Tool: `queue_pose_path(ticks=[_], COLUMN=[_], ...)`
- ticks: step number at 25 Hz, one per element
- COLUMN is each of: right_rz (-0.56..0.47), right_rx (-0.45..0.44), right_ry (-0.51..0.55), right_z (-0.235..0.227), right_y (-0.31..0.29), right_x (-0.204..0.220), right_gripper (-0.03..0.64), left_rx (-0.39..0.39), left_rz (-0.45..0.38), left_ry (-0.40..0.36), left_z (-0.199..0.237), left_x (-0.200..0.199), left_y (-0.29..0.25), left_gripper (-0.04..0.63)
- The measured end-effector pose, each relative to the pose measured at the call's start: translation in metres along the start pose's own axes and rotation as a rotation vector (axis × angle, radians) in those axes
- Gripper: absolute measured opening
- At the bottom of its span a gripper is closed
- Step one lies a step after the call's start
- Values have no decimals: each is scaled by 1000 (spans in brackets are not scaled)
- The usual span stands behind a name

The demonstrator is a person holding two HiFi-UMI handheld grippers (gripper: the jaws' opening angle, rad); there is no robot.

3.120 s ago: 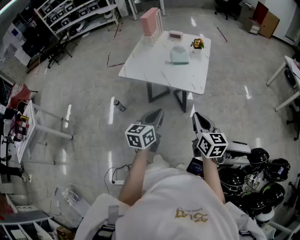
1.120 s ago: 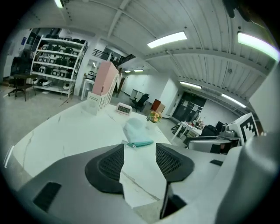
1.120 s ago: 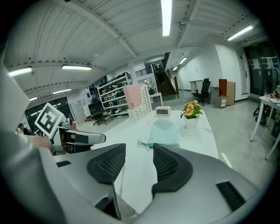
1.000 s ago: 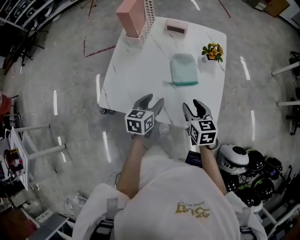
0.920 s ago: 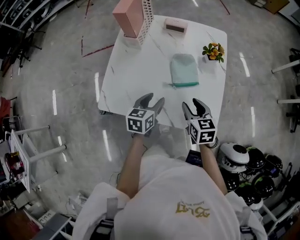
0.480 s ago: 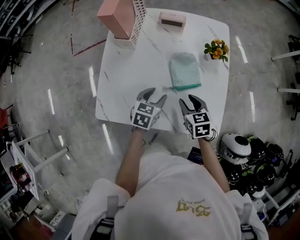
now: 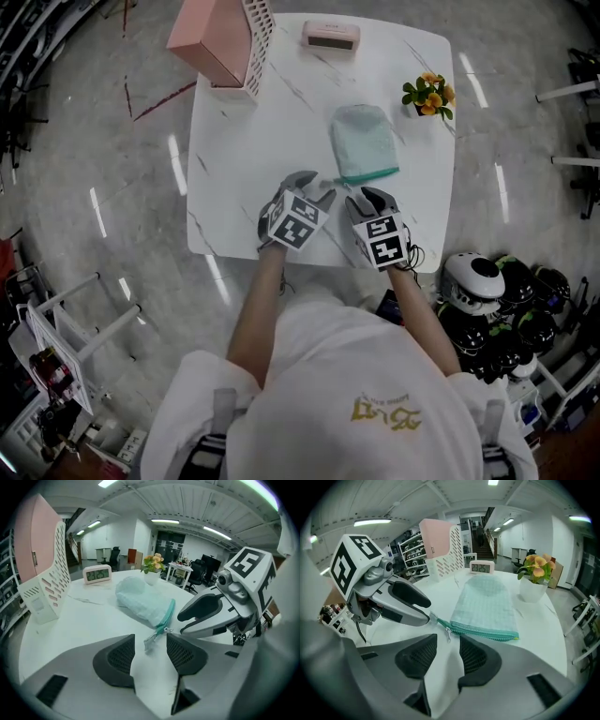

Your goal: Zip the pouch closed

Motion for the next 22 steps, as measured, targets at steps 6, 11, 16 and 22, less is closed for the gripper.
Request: queue_pose_path(ticks=[6,11,16,22], right_rz=[19,49,68,70], right_rx=[8,23,26,30], right_ry=[42,64,75,104], right_z=[1,-2,-4,-3], right_y=[-15,-23,-27,-28], right_x=[-1,-2,-1,-3], right_gripper=[143,133,120,81], left_rx=[69,121,151,184], left_rz=[41,67,69,86], left_ry=[-74,-108,-154,-188], left_z=[-2,-6,-10,-17], left_x=[-4,-7,-12,-13], left_y=[-13,-25,-34,-39], left_gripper=[205,204,178,69])
Point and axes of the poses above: the fingertips, and each gripper's own axes: y backward along the fingers, z to its left, x out of its underside, the point moved 7 cm from there along y, backward along the fingers, and after that the axes turned 5 degrees about -x, right-handed, at the moved point
